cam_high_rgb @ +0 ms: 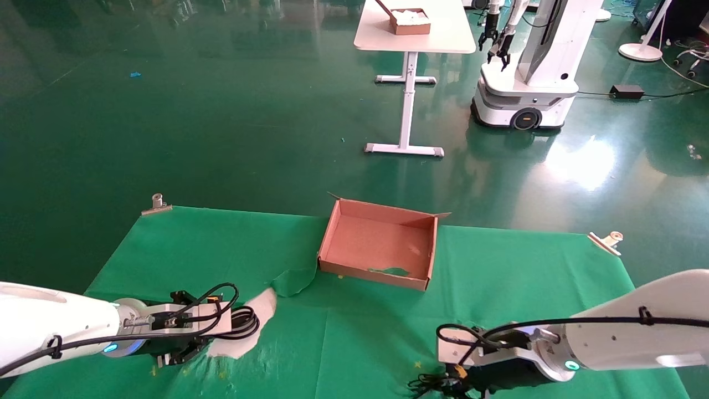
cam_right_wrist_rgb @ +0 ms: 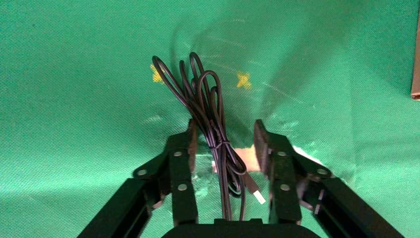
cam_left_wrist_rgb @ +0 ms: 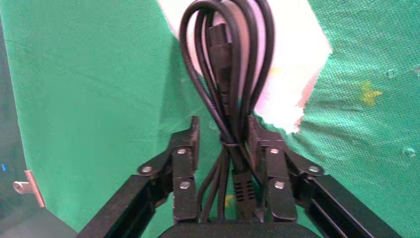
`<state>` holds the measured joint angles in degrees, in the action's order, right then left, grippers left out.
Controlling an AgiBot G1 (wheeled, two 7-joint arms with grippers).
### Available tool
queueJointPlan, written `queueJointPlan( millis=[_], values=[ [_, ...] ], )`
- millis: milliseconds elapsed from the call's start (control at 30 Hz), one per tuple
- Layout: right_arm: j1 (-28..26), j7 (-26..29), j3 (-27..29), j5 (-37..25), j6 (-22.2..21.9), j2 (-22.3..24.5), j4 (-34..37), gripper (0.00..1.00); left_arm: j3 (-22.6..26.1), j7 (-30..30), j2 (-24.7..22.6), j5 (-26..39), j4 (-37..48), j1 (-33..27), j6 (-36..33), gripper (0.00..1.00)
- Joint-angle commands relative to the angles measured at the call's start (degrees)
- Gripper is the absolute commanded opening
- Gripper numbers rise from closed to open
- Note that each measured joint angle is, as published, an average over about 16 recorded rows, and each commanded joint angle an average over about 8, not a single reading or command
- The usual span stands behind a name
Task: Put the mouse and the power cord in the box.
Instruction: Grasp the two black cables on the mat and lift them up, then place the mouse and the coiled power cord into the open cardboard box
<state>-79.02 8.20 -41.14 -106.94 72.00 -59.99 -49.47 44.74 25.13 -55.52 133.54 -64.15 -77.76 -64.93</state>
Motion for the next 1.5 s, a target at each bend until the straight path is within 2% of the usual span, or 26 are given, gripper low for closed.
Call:
queueJointPlan(
  millis=[33,667,967,1100,1233,1400,1500],
  values=[
    [0.01,0.0,0.01,0.01,0.01,0.01,-0.02,0.0,0.0,0.0,0.0,0.0,0.0,0.0,0.0,0.0],
    [-0.04,0.01,0.12,0.14,-0.01,0.09,-0.1,0.0,-0.12,0.0,0.08,-0.14,-0.16,-0.17,-0.03,0.0],
    [-3.65,1.21,2.84,1.71,-0.76,3.0,-2.19,0.0,-3.9,0.48,1.18,-8.52,-8.23,-4.12,-2.61,0.0],
    [-6.29,2.79,4.2,1.23,-1.32,5.47,-4.11,0.0,-5.06,0.05,-2.57,-11.2,-10.1,-6.43,-0.44,0.0],
    [-8.97,4.66,5.28,-0.39,-1.67,8.9,-6.21,0.0,-4.53,-3.87,-9.51,-11.59,-7.37,-7.85,5.42,0.0],
    [-11.87,7.24,6.47,-2.26,-0.75,13.8,-9.45,0.0,-1.22,-14.39,-18.59,-9.77,1.21,-7.97,16.18,0.0],
    [-13.1,8.95,7.15,-2.63,0.63,16.55,-12.17,0.0,2.59,-21.49,-21.82,-9.42,6.99,-7.68,23.54,0.0]
  ],
)
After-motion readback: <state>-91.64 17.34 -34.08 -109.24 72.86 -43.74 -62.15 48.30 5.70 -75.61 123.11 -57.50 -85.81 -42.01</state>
